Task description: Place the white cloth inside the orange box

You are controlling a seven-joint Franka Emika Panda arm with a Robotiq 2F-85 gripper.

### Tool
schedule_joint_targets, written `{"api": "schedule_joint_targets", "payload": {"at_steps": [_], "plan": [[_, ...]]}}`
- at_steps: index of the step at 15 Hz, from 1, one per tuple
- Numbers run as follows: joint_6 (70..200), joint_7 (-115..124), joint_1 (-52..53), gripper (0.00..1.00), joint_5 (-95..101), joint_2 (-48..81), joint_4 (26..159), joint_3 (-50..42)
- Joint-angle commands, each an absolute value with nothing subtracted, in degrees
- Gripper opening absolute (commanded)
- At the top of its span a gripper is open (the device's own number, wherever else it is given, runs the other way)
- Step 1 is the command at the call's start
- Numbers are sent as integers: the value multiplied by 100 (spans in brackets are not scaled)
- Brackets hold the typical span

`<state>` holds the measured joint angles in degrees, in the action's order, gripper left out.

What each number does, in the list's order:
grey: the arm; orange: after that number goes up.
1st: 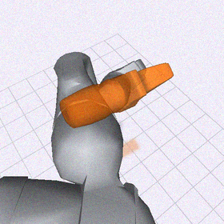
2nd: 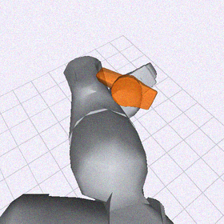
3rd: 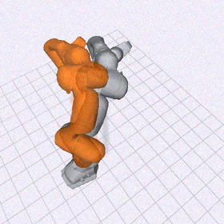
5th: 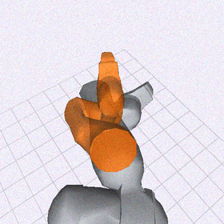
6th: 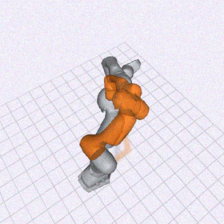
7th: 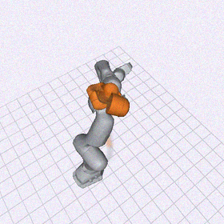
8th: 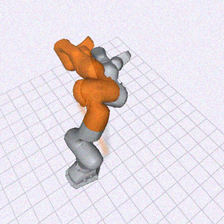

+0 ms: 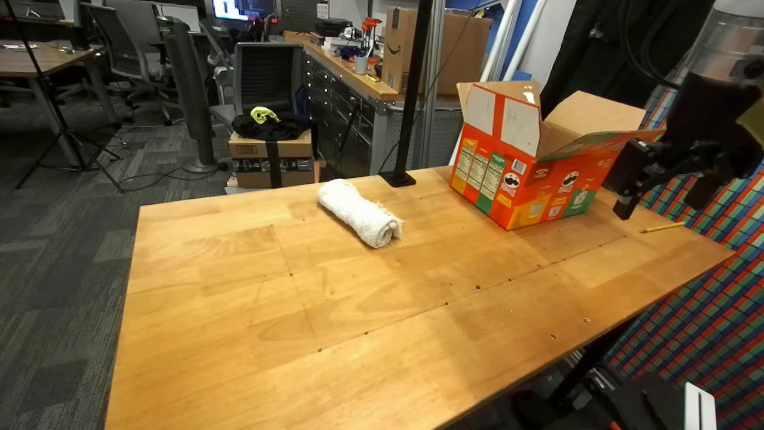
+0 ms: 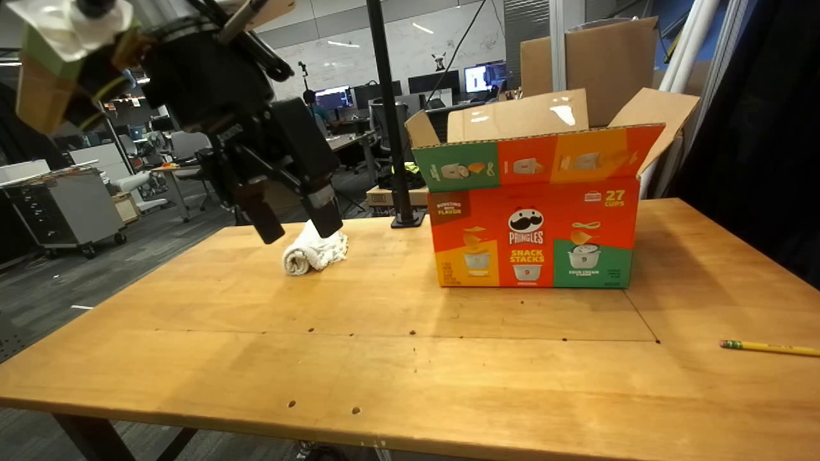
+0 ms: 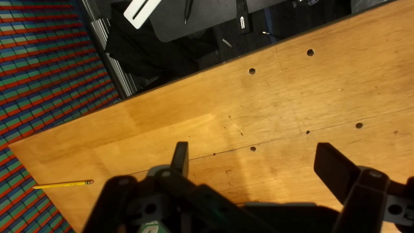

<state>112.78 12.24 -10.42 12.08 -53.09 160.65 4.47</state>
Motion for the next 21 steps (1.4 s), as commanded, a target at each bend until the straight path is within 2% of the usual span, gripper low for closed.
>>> {"api": "schedule_joint_targets", "payload": {"at_steps": [1,10,21], "plan": [[11253,1265,-981,100,1251,-5303,16050,397],[12219,791,-371,100,1549,-4587,15721,768],[14315,1023,-98,100,1308,-2585,14833,900]]}}
